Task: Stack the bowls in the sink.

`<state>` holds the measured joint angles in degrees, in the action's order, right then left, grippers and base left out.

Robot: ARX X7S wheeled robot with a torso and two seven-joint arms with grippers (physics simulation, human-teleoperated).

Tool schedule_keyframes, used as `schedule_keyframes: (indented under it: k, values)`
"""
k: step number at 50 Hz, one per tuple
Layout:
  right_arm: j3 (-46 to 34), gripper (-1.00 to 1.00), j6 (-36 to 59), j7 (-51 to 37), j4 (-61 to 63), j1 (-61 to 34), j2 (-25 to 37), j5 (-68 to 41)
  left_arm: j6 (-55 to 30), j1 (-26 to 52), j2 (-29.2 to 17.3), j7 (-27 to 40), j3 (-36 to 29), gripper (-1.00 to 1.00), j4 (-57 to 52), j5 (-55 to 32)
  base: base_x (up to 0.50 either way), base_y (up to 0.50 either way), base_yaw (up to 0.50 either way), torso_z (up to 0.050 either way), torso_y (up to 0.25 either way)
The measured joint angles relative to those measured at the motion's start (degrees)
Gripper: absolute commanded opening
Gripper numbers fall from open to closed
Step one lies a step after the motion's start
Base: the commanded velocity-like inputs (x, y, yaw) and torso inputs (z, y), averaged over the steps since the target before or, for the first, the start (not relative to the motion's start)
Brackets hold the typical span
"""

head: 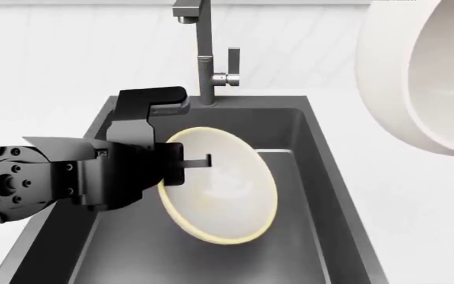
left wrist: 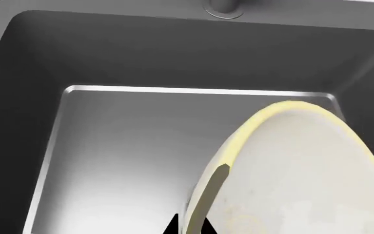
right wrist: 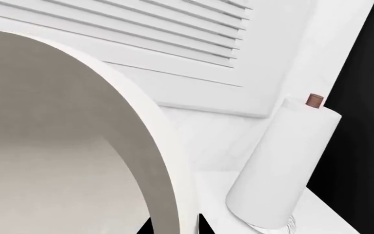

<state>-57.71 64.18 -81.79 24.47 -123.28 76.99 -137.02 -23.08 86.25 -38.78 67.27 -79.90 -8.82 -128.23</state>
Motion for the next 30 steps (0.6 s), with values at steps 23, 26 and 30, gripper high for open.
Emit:
schedule_keyframes:
  k: [23, 26, 30]
  values:
    - [0.9, -1.0, -0.2, 0.5, 0.1, 0.8, 0.4, 0.1, 0.1, -3.0, 2.5, -2.8, -1.8, -1.0, 3.4, 2.2, 0.02, 0.0, 0.0, 0.0, 0.0]
    - [1.0, -1.0, -0.2, 0.5, 0.1, 0.9, 0.4, 0.1, 0.2, -3.3, 2.8, -3.1, -1.9, -1.0, 3.7, 2.5, 0.02, 0.0, 0.0, 0.0, 0.0]
    - [1.1, -1.0, -0.1, 0.6, 0.1, 1.0, 0.4, 0.2, 0.3, -3.8, 3.1, -3.5, -2.2, -1.0, 4.1, 2.8, 0.02, 0.0, 0.0, 0.0, 0.003]
